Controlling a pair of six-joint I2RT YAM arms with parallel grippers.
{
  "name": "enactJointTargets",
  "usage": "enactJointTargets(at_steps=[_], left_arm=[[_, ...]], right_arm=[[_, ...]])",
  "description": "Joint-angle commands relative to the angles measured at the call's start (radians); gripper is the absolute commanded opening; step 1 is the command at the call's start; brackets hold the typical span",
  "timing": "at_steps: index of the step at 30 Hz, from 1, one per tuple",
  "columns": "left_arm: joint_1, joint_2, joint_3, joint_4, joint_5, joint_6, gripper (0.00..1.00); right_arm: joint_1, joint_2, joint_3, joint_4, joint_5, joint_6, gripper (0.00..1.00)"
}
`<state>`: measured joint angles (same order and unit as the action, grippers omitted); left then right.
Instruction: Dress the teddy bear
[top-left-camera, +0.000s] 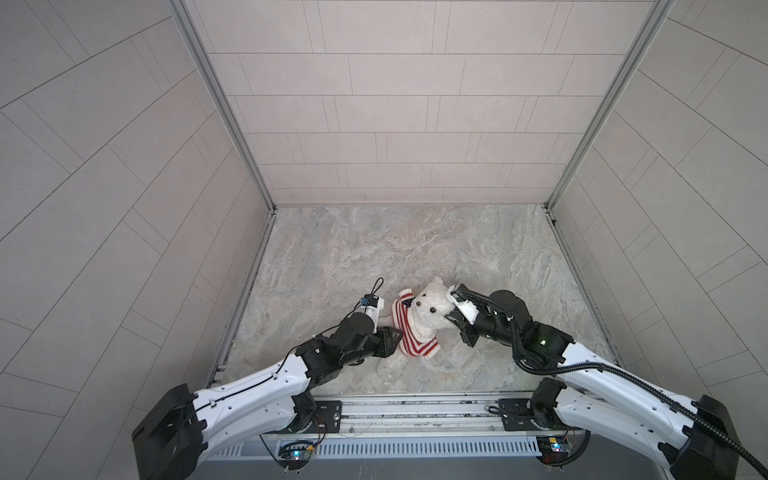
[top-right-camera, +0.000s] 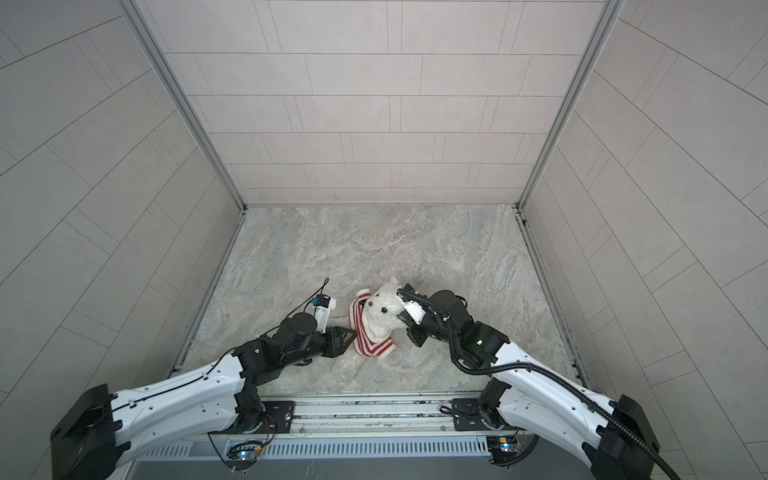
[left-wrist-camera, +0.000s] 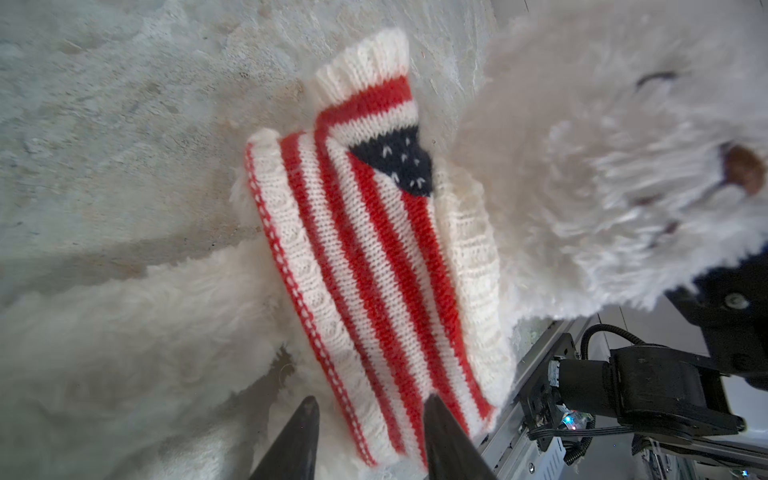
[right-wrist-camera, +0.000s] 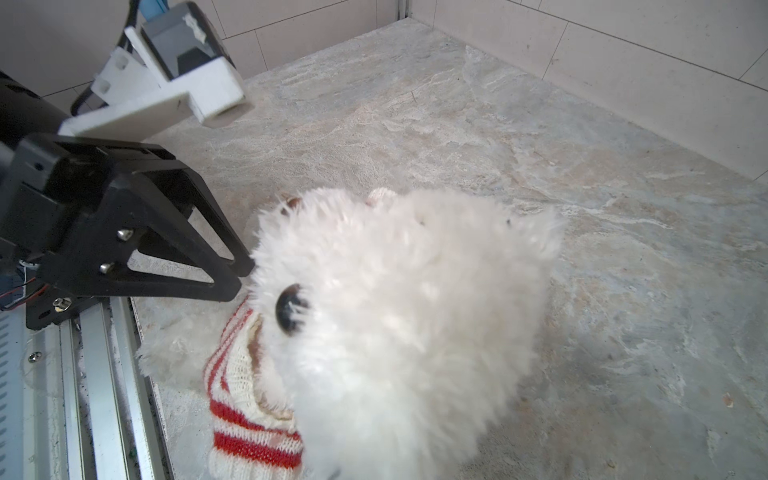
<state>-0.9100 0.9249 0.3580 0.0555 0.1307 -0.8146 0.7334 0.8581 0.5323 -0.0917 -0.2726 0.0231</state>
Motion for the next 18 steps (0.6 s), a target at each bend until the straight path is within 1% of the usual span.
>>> enactJointTargets(at_steps=[1,5,9,15,18], left_arm=[[0.005,0.027,-0.015,0.092,0.017,-0.01,0.46],[0.004,0.096,-0.022,0.157,0.032,-0.025,0.46],[-0.004,0.136,-0.015,0.192,0.03,-0.036,0.46],[-0.004,0.105,-0.039,0.159,-0.022,-0.053,0.46],[0.012,0.078,-0.059,0.13,-0.044,-0.063,0.46]], right_arm=[[-0.006,-0.011,0.012,0.046,-0.01,-0.008,0.0],[-0.021,-0.011,0.011,0.048,-0.015,0.006,0.0],[-0.048,-0.006,0.015,0.053,-0.034,0.052,0.0],[-0.096,0.015,0.036,0.03,-0.06,0.157,0.0],[-0.115,0.035,0.067,-0.044,-0.041,0.192,0.0]])
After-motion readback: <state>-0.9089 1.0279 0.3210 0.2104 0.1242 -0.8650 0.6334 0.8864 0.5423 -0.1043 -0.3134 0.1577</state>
